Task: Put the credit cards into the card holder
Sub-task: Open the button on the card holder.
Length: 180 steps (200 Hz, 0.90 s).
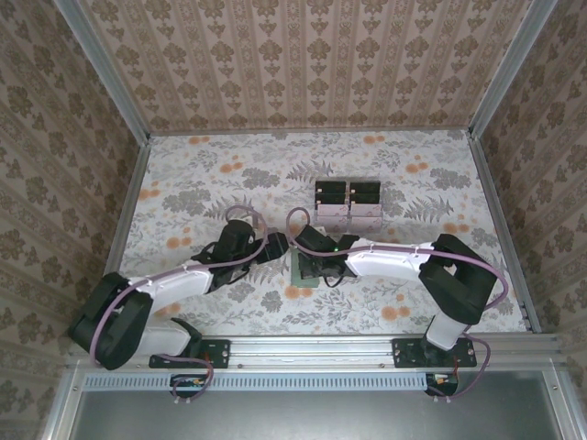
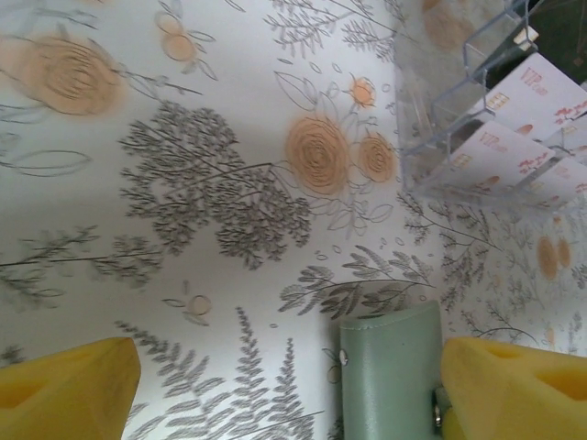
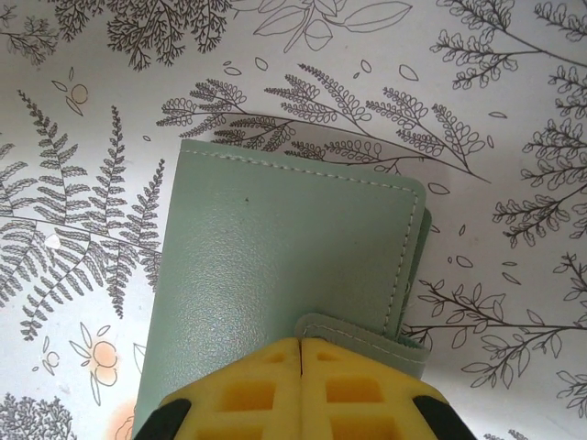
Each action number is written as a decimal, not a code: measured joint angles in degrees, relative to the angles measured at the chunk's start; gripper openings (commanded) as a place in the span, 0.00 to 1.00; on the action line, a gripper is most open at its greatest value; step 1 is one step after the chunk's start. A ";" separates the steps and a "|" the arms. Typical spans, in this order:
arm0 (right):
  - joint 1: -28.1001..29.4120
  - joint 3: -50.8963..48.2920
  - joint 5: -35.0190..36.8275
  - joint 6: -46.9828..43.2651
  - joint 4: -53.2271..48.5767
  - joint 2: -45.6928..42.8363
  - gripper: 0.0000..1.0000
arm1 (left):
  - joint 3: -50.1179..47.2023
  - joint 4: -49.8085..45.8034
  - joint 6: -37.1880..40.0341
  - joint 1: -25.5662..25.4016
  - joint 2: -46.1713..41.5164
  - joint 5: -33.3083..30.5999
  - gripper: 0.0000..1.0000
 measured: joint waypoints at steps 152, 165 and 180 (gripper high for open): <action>-2.97 -5.40 -4.74 4.28 7.06 -5.35 0.00 | -0.70 23.10 -6.86 -6.01 14.93 2.69 0.68; -3.02 -5.40 -4.74 4.42 7.23 -5.38 0.00 | -0.85 23.63 -7.37 -6.25 15.19 2.86 0.62; -3.04 -5.42 -4.76 4.42 7.48 -5.38 0.00 | -1.16 24.63 -7.72 -6.43 15.26 2.95 0.53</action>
